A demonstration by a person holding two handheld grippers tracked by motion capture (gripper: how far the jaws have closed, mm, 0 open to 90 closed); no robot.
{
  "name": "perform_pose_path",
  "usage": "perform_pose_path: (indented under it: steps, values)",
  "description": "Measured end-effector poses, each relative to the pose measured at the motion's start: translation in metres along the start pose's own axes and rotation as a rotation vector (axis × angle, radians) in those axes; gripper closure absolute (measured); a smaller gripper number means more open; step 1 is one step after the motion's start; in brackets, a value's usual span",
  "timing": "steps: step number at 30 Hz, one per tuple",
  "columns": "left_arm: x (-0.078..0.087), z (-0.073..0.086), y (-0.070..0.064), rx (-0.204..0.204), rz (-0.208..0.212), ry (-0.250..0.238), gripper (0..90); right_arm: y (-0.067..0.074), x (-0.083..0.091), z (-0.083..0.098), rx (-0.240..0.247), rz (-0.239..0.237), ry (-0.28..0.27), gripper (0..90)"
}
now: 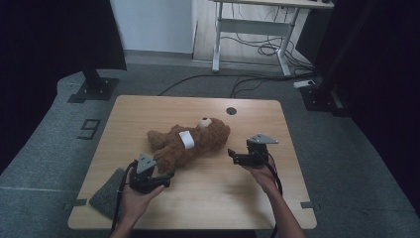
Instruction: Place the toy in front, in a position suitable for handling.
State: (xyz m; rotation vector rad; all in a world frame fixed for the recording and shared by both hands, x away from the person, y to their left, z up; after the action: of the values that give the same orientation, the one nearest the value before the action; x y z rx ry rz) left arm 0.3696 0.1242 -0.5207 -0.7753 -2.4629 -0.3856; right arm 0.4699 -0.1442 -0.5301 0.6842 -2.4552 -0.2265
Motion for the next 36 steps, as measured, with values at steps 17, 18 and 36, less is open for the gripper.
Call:
perform_pose_path:
  steps: [17, 18, 36]
  values:
    - [-0.017, -0.013, 0.021, 0.011, -0.012, 0.019, 18.5, 0.016, -0.047, -0.029, 0.007, -0.066, 0.026, 5.8]
    - [-0.022, -0.011, 0.020, 0.026, 0.007, 0.031, 18.5, 0.016, -0.049, -0.029, -0.003, -0.072, 0.027, 5.7]
    - [-0.042, 0.003, 0.028, 0.059, 0.011, 0.084, 20.5, 0.008, -0.095, -0.028, -0.015, -0.094, 0.072, 0.0]
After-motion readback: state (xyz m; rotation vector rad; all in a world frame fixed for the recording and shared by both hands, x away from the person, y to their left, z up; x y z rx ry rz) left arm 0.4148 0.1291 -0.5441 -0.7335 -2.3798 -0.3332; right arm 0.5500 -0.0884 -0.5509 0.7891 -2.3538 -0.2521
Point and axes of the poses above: each handheld gripper's, and its own axes: x roughly backward along the jaws, z roughly out of its underside, y roughly to its left, the point moved 10 cm from there along -x, roughly forward along the jaws, and after that the axes turned 13 degrees about -x, right-handed, at the moved point
